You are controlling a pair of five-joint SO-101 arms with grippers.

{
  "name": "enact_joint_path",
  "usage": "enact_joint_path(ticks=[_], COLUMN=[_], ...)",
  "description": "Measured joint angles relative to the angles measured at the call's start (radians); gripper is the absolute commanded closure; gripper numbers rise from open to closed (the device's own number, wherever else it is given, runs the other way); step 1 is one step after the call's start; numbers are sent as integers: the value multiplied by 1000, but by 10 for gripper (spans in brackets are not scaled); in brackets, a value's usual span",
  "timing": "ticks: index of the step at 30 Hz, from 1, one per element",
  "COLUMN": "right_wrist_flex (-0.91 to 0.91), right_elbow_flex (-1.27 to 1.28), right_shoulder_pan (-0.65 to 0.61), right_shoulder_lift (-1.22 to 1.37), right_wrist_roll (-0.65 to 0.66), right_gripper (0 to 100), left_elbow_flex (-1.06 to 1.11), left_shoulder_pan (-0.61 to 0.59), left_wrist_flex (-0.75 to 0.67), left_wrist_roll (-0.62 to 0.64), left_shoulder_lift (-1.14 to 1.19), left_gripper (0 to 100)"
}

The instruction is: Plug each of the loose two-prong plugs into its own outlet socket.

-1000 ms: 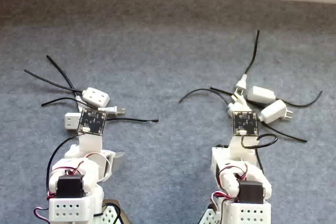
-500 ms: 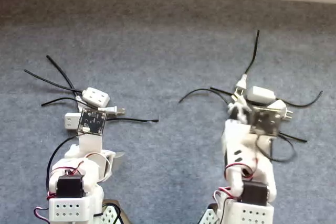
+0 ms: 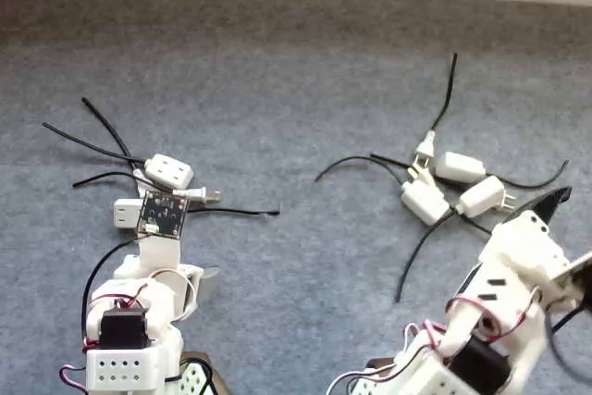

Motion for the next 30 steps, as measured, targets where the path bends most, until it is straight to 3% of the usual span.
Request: enact_joint_path(ticks=[12,22,30], right_wrist_flex=[305,578,735], right_elbow_flex=[-551,-1105,-1510], right_shoulder_pan=[-189,-195,-215], right_shoulder_lift=[942,1798,2122], right_wrist_roll=[0,0,2], right_gripper=[628,628,628], left_elbow_flex=[0,0,0], left_shoulder_pan=[0,0,0], left_wrist_flex=[0,0,0], left_wrist_roll=[0,0,0], left_shoulder_lift=[0,0,0], left_gripper=[691,691,691])
